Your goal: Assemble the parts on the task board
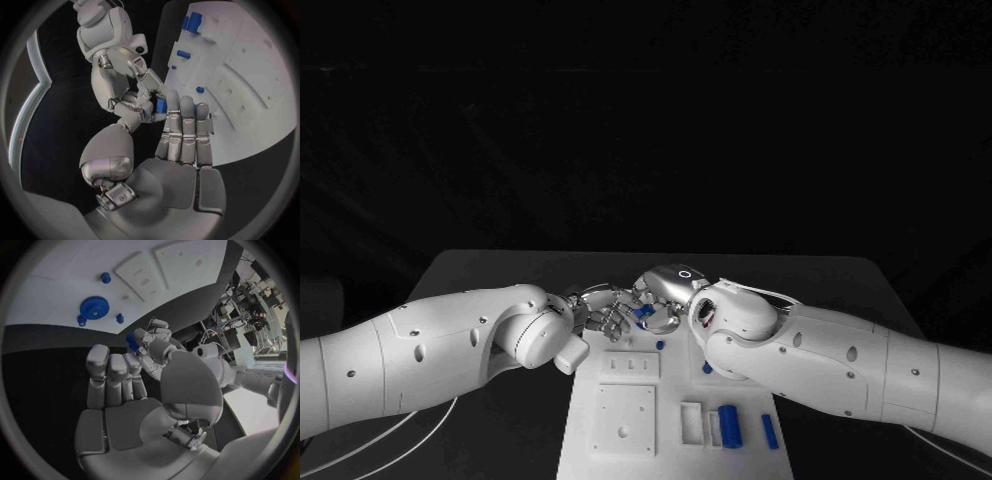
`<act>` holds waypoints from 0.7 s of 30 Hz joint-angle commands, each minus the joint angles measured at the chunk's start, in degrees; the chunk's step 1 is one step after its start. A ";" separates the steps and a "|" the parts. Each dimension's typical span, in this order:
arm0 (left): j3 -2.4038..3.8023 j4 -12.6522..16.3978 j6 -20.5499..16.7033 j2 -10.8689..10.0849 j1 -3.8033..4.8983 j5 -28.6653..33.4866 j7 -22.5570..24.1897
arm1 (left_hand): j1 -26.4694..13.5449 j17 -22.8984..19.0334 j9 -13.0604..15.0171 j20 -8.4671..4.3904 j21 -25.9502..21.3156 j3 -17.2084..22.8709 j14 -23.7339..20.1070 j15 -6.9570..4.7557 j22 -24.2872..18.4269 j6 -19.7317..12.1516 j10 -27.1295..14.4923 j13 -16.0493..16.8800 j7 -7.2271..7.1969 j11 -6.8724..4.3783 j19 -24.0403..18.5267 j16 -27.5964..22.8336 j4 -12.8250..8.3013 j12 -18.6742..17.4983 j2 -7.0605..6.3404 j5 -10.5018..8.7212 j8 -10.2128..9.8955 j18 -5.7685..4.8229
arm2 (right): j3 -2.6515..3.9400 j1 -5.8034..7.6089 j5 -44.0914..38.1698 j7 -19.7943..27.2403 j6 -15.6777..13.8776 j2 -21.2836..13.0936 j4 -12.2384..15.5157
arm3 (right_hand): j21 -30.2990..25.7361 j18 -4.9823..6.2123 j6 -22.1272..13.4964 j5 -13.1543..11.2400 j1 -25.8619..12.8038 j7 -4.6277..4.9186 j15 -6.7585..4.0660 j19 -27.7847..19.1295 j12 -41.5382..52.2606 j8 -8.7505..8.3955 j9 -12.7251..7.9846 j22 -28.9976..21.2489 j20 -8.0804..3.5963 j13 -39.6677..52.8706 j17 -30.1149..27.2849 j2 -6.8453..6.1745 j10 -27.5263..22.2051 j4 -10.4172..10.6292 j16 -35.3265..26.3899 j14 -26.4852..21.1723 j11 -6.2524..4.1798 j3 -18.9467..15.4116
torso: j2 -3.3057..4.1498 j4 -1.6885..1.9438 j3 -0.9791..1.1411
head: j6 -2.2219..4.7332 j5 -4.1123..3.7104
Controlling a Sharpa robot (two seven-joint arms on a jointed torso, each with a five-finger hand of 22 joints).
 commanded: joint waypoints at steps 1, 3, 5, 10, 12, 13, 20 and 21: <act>0.33 0.73 1.23 0.43 0.29 -0.10 1.44 | -0.08 -0.26 0.09 -2.80 0.39 0.05 -0.39 -0.16 -0.20 3.59 -1.96 -0.19 -2.05 -1.25 -0.19 0.39 0.87 0.39 -0.90 -2.78 -0.26 -0.52 | -0.22 -0.33 -0.51 0.47 1.73 0.28 0.16 | 0.03 3.90 2.61 0.01 -0.10 1.87 -0.42 0.29 0.31 0.23 1.46 0.51 -0.23 0.06 0.01 0.66 0.49 -0.11 -0.35 0.18 -0.03 0.36 | 0.00 0.01 0.01 | -0.08 -0.01; 0.34 0.81 1.21 0.39 0.29 -0.36 1.27 | 0.01 -0.45 0.23 -2.81 0.47 0.09 -0.44 -0.16 -0.33 3.59 -2.02 -0.28 -2.05 -1.26 -0.25 0.53 1.47 0.52 -1.45 -4.90 -0.36 -0.50 | -0.22 -0.34 -0.52 0.45 1.72 0.27 0.18 | 0.03 3.90 2.62 0.02 -0.10 1.87 -0.42 0.29 0.32 0.23 1.47 0.51 -0.23 0.07 0.01 0.66 0.50 -0.13 -0.35 0.18 -0.04 0.37 | 0.00 -0.01 0.00 | -0.11 0.01; 0.34 0.84 1.07 0.40 0.29 -0.84 1.06 | 0.09 -0.65 0.36 -2.81 0.58 0.13 -0.50 -0.16 -0.46 3.58 -2.09 -0.38 -2.05 -1.26 -0.31 0.67 2.15 0.65 -2.07 -7.53 -0.47 -0.48 | -0.22 -0.35 -0.52 0.43 1.70 0.25 0.18 | 0.03 3.90 2.62 0.03 -0.10 1.87 -0.42 0.29 0.29 0.24 1.47 0.51 -0.23 0.04 0.01 0.66 0.46 -0.14 -0.35 0.18 -0.04 0.37 | 0.00 -0.02 -0.02 | -0.15 0.00; 0.34 0.66 0.90 0.75 0.29 -1.91 0.35 | 0.36 -0.76 0.45 -2.84 0.66 0.30 -0.51 -0.19 -0.54 3.61 -2.10 -0.44 -2.07 -1.28 -0.34 0.78 2.51 0.74 -2.33 -8.60 -0.53 -0.43 | -0.22 -0.37 -0.72 0.27 1.36 0.31 0.43 | 0.02 3.90 2.65 0.11 -0.11 1.86 -0.43 0.31 0.30 0.23 1.48 0.50 -0.23 0.05 0.01 0.64 0.48 -0.19 -0.36 0.18 -0.05 0.42 | -0.02 -0.02 0.02 | -0.24 -0.04; 0.33 0.56 0.80 0.85 0.29 -1.99 0.21 | 0.72 -0.79 0.50 -2.86 0.72 0.43 -0.48 -0.21 -0.56 3.65 -2.07 -0.45 -2.09 -1.30 -0.33 0.86 2.46 0.81 -1.98 -8.70 -0.53 -0.41 | -0.22 -0.38 -0.79 0.17 1.26 0.31 0.52 | 0.02 3.90 2.66 0.16 -0.12 1.85 -0.43 0.32 0.31 0.23 1.48 0.50 -0.23 0.07 0.00 0.64 0.50 -0.22 -0.36 0.19 -0.05 0.45 | -0.02 -0.04 0.04 | -0.28 -0.07; 0.32 0.47 0.82 0.90 0.29 -2.00 0.13 | 0.91 -0.81 0.53 -2.86 0.76 0.47 -0.47 -0.22 -0.56 3.68 -2.05 -0.45 -2.10 -1.32 -0.32 0.91 2.43 0.85 -1.75 -8.73 -0.52 -0.41 | -0.22 -0.39 -0.82 0.15 1.21 0.31 0.55 | 0.01 3.90 2.66 0.18 -0.12 1.85 -0.44 0.32 0.33 0.23 1.48 0.50 -0.23 0.09 0.00 0.64 0.52 -0.22 -0.36 0.19 -0.05 0.45 | -0.01 -0.03 0.04 | -0.30 -0.09; 0.31 0.13 0.75 0.96 0.28 -2.47 -0.15 | 2.69 -0.94 0.75 -2.88 1.01 0.68 -0.44 -0.26 -0.63 3.84 -2.00 -0.51 -2.15 -1.36 -0.36 1.20 1.89 1.08 0.01 -8.76 -0.53 -0.42 | -0.22 -0.42 -1.05 -0.06 1.19 0.18 0.74 | 0.00 3.90 2.72 0.48 -0.20 1.83 -0.46 0.38 0.37 0.22 1.51 0.48 -0.23 0.13 0.00 0.59 0.58 -0.31 -0.37 0.21 -0.07 0.57 | -0.02 0.01 0.04 | -0.47 -0.20; 0.31 0.04 0.78 0.98 0.28 -2.47 -0.11 | 2.82 -0.95 0.77 -2.88 1.04 0.67 -0.44 -0.26 -0.63 3.86 -1.99 -0.52 -2.16 -1.37 -0.37 1.23 1.83 1.10 0.16 -8.76 -0.52 -0.42 | -0.22 -0.42 -1.03 -0.04 1.30 0.18 0.73 | 0.00 3.90 2.73 0.50 -0.21 1.83 -0.46 0.38 0.34 0.22 1.51 0.48 -0.23 0.10 0.00 0.59 0.55 -0.31 -0.37 0.21 -0.07 0.58 | -0.01 0.02 0.05 | -0.48 -0.21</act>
